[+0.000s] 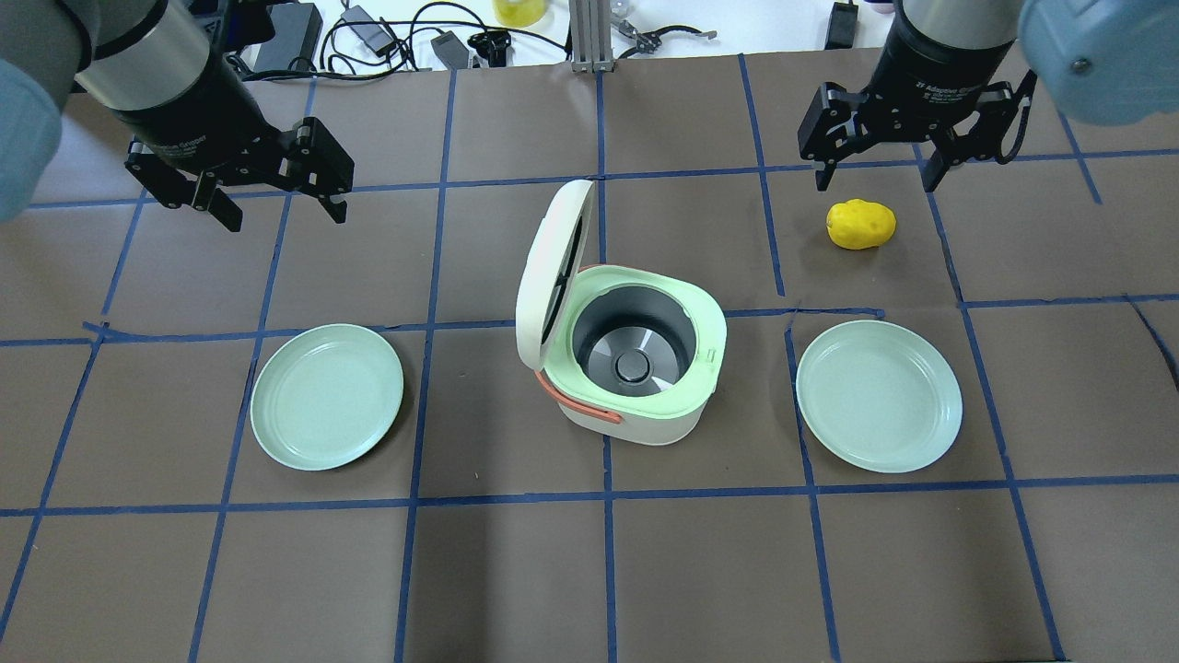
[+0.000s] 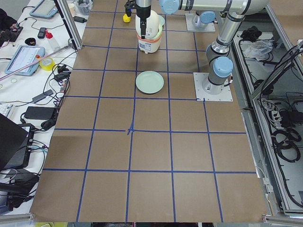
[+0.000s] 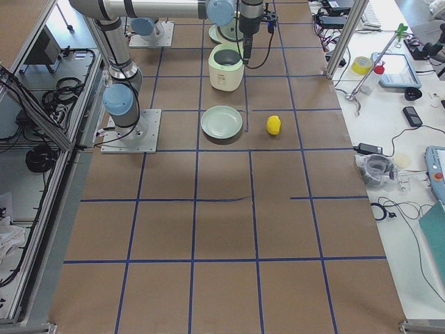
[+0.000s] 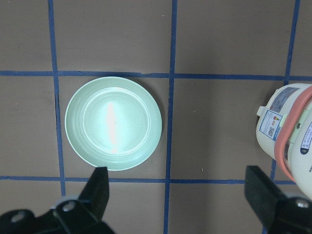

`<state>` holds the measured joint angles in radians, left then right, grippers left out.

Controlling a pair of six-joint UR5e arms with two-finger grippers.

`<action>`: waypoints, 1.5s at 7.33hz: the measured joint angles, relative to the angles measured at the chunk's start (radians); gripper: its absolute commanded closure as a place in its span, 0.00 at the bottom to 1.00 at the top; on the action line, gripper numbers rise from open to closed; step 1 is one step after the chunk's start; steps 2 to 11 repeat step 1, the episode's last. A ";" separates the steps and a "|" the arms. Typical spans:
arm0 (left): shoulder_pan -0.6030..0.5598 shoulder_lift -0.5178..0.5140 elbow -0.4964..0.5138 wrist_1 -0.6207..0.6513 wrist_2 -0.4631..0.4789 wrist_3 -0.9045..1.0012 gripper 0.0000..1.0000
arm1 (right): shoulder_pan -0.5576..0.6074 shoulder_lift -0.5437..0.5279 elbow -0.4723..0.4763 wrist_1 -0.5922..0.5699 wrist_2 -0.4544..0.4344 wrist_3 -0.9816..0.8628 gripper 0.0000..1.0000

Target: Press rice cooker button

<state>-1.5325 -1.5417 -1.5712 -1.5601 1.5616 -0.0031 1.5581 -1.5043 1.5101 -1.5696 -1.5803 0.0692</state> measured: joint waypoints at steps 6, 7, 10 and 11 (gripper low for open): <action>0.000 0.000 0.000 0.000 0.000 0.000 0.00 | -0.001 -0.003 0.000 0.005 0.002 0.000 0.00; 0.000 0.000 0.000 0.000 0.000 0.000 0.00 | -0.001 -0.003 0.000 0.005 0.002 0.000 0.00; 0.000 0.000 0.000 0.000 0.000 0.000 0.00 | -0.001 -0.003 0.000 0.005 0.002 0.000 0.00; 0.000 0.000 0.000 0.000 0.000 0.000 0.00 | -0.001 -0.003 0.000 0.005 0.002 0.000 0.00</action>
